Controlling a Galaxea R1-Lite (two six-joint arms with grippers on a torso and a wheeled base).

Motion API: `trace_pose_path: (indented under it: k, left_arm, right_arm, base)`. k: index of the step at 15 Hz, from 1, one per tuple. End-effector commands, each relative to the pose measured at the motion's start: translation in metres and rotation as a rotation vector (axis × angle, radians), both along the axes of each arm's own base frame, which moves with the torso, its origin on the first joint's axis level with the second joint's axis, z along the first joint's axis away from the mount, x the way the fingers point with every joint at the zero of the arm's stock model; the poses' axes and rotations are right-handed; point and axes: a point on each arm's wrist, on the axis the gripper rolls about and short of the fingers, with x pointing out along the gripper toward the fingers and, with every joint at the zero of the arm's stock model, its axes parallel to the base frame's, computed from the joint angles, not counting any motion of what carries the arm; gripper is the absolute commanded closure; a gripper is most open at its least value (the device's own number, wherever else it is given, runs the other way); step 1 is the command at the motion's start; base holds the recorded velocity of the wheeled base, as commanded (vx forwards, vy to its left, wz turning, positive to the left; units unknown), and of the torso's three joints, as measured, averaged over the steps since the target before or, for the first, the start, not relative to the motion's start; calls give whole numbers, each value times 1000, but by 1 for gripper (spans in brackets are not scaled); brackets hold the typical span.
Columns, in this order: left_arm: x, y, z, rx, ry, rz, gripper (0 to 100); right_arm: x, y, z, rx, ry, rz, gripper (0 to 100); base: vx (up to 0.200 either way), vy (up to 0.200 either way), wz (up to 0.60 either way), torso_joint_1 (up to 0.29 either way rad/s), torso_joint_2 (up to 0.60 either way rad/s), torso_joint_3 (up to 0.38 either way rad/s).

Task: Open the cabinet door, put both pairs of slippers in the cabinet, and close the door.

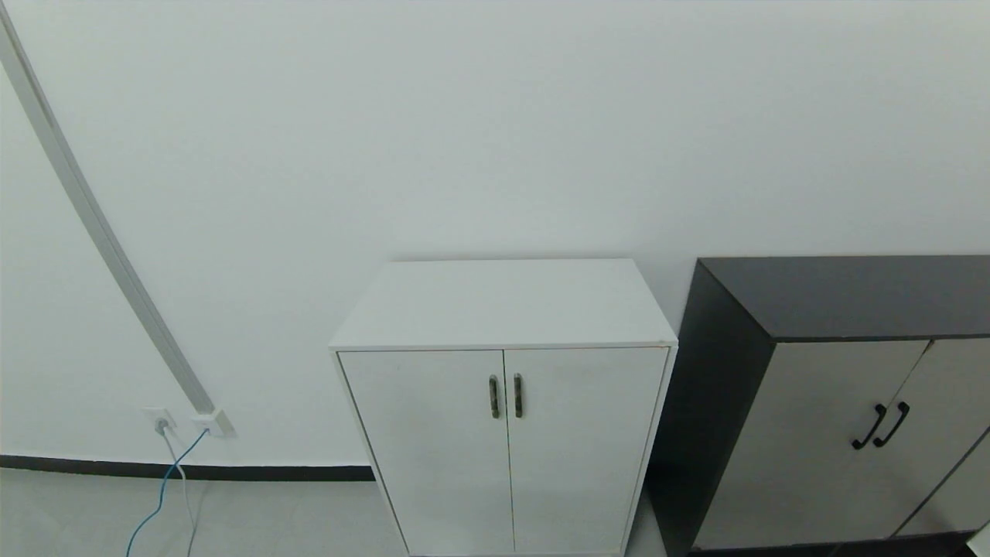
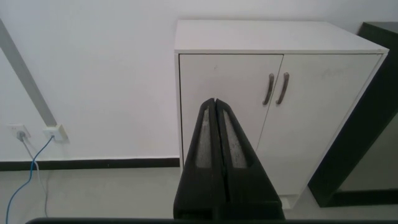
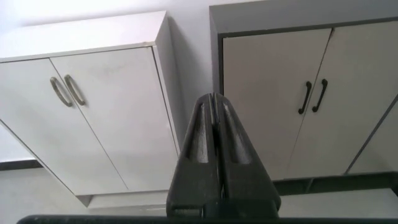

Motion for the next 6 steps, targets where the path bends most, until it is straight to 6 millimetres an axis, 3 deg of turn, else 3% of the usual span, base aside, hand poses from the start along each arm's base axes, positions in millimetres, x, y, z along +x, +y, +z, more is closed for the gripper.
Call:
trace_pose_path:
  k: [1,6]
  left_arm:
    - [0,0,0,-1,2,1,100]
    - [0,0,0,-1,2,1,100]
  right_arm:
    - [0,0,0,0,-1,0,100]
    - [0,0,0,0,-1,2,100]
  base:
    - [0,0,0,0,0,0]
    - [0,0,0,0,0,0]
